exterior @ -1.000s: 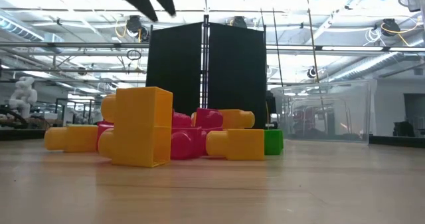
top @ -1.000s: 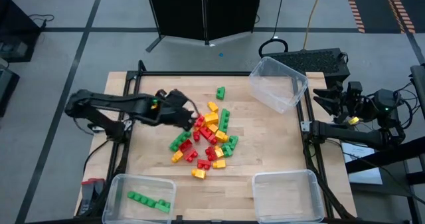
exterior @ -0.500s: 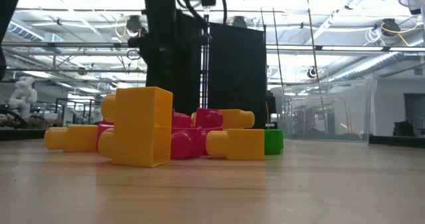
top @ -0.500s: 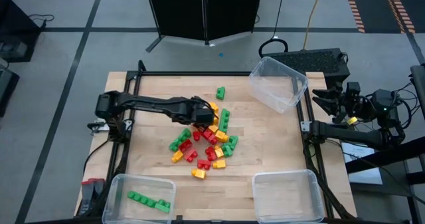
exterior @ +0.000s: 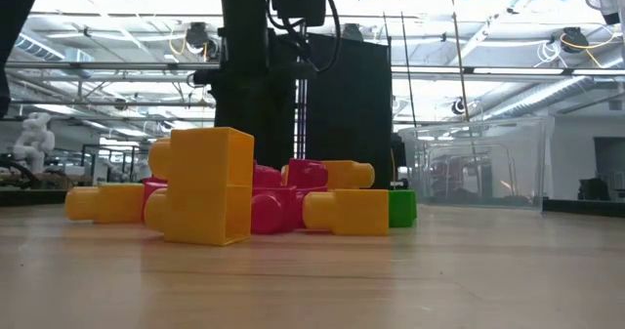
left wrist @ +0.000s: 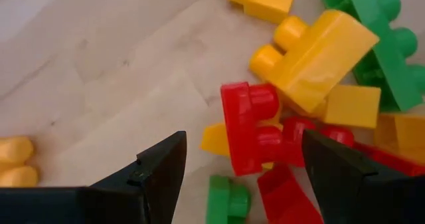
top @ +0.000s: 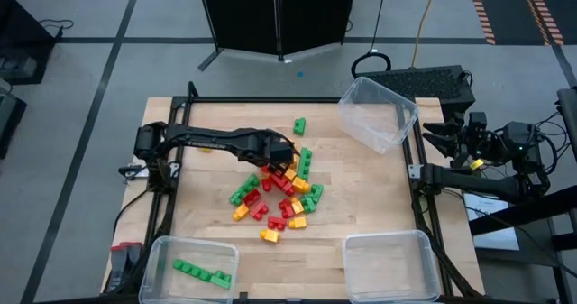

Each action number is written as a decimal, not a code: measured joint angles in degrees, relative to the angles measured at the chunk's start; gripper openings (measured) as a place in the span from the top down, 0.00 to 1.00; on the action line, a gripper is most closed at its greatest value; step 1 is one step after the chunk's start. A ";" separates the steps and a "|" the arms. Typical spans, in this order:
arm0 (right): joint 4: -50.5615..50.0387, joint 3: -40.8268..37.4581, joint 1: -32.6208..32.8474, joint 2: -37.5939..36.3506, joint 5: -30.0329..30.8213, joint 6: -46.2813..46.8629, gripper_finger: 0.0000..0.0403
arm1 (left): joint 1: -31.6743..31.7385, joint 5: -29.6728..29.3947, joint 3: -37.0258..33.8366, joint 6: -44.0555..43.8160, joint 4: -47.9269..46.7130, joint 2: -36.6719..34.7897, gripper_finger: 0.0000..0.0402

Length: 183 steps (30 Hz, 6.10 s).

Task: Sort blocks
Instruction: Put the red game piece into the top transparent bin

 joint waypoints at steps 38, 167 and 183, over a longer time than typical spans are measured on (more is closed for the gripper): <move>-0.98 0.00 0.02 0.00 -0.29 0.14 0.48 | 0.39 4.94 0.11 6.28 2.18 4.56 0.99; -2.95 0.00 0.02 -0.04 -0.27 1.65 0.48 | 14.07 14.22 45.92 20.98 54.64 32.62 0.60; -2.95 0.00 0.02 -0.04 -0.47 2.21 0.48 | 14.05 13.53 45.92 20.91 54.12 32.51 0.60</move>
